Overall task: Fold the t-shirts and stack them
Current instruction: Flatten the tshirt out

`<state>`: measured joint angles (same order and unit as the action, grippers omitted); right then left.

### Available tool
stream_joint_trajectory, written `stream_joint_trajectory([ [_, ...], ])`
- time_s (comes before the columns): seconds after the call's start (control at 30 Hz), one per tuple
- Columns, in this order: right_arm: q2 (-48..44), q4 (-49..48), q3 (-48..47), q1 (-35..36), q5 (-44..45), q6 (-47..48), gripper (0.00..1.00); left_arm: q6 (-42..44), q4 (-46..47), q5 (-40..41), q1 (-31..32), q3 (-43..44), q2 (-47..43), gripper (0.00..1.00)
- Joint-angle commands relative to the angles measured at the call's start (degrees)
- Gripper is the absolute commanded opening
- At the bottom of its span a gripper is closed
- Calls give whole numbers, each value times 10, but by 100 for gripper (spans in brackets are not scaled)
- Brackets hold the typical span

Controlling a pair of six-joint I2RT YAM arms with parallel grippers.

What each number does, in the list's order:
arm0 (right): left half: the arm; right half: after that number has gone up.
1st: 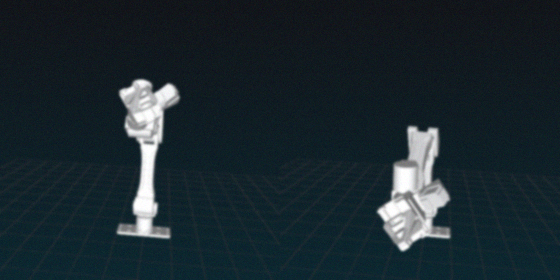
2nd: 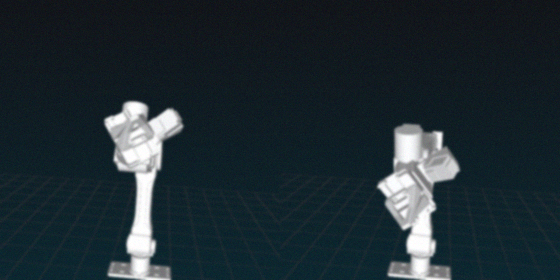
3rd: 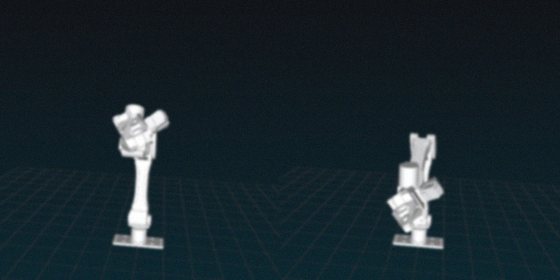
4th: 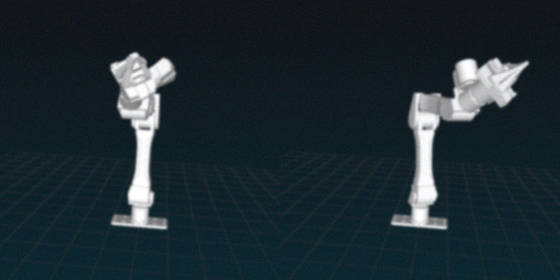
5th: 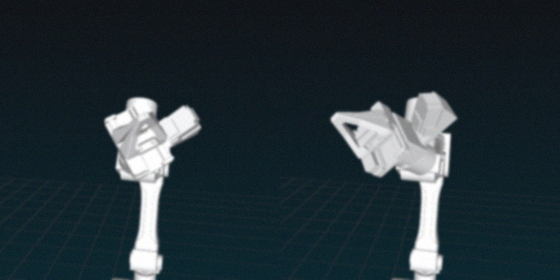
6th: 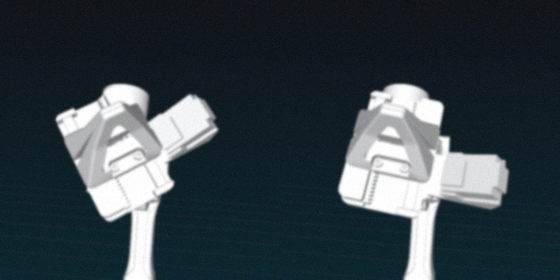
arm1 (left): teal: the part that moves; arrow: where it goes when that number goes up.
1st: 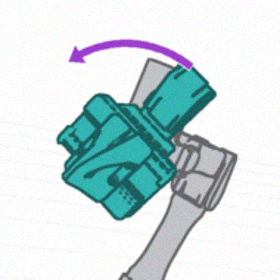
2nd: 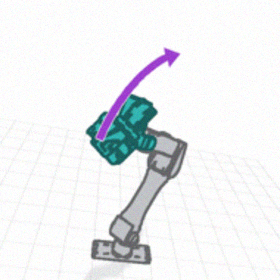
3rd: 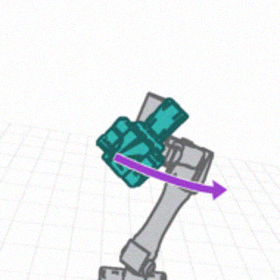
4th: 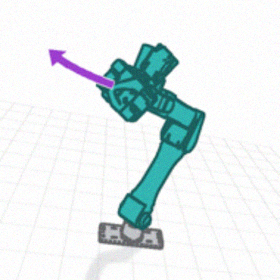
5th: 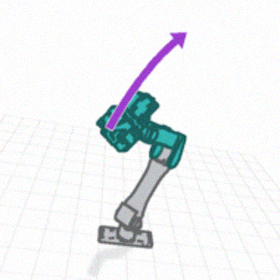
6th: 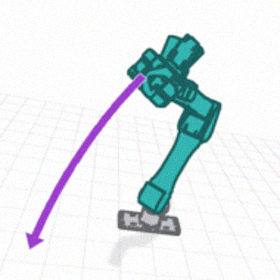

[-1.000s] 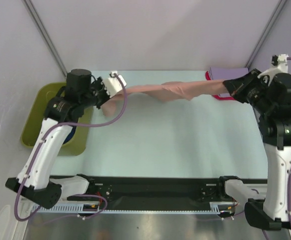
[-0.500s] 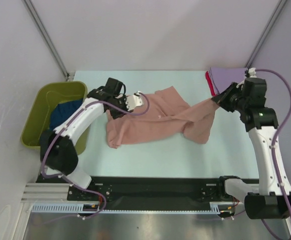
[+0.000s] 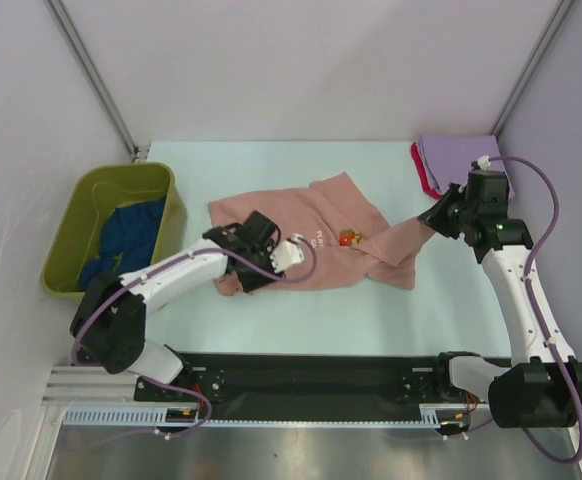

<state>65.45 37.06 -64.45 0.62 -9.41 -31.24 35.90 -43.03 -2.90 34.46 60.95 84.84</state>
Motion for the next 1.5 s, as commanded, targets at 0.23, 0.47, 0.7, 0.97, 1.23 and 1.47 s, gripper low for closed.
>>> stream_joint_trajectory([
  [0.23,-24,-21,2,-17,19,11,0,-73,137,188,76,-65,78,58],
  [0.47,-32,-18,9,-26,17,10,0,-85,105,182,76,-75,65,42],
  [0.7,-32,-20,6,-33,13,16,0,-66,79,198,75,-94,31,23],
  [0.97,-41,21,-25,-90,-11,36,0,-45,79,231,-5,-64,-53,0],
  [1.23,-78,134,-230,-116,-59,58,0,-57,6,184,-130,113,-232,0],
  [1.47,-16,155,-528,-111,-73,58,0,-51,-105,231,-156,421,-194,0],
])
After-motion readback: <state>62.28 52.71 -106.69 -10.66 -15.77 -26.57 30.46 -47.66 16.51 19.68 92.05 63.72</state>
